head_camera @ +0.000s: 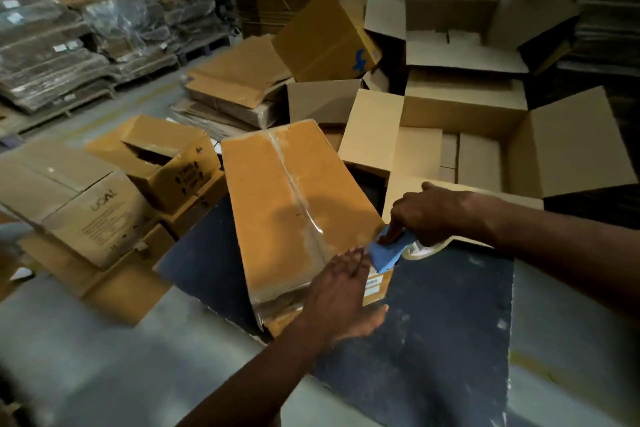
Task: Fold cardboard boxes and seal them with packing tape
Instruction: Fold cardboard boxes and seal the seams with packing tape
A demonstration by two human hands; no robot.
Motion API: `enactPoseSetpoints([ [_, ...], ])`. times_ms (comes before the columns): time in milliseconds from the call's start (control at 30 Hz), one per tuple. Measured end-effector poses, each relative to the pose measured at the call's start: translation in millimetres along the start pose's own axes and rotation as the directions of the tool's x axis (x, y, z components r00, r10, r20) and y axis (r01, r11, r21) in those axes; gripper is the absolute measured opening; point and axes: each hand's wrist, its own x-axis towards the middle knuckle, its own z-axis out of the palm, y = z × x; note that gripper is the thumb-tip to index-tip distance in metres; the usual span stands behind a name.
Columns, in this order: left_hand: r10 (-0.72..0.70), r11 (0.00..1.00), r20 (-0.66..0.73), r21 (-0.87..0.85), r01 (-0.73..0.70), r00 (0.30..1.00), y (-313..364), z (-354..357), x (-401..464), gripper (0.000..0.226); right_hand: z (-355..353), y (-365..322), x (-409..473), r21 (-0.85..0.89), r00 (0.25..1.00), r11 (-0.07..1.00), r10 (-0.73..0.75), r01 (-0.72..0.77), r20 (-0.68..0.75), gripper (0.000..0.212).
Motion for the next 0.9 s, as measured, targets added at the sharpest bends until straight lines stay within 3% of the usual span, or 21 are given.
enactPoseSetpoints([
  [233, -0.030, 1.000, 0.010, -0.006, 0.030, 0.999, 3, -1, -1, 0.104, 5, 24, -17, -0.004, 1.000, 1.000, -0.007, 0.007, 0.010, 0.068],
  [533, -0.062, 0.998, 0.114, 0.012, 0.061, 0.992, 0, 2, 2, 0.108, 20, 85, -59, 0.004, 0.983, 0.984, 0.177, -0.177, 0.057, 0.075],
  [767, -0.100, 0.994, 0.157, -0.031, 0.106, 0.983, 2, -9, 2, 0.101, 60, 93, -41, 0.127, 0.962, 0.955, 0.258, -0.268, 0.092, 0.084],
  [900, -0.106, 0.994, 0.213, -0.014, 0.111, 0.971, 11, -33, 12, 0.090, 87, 84, -18, 0.254, 0.972, 0.941, 0.200, -0.225, 0.122, 0.080],
])
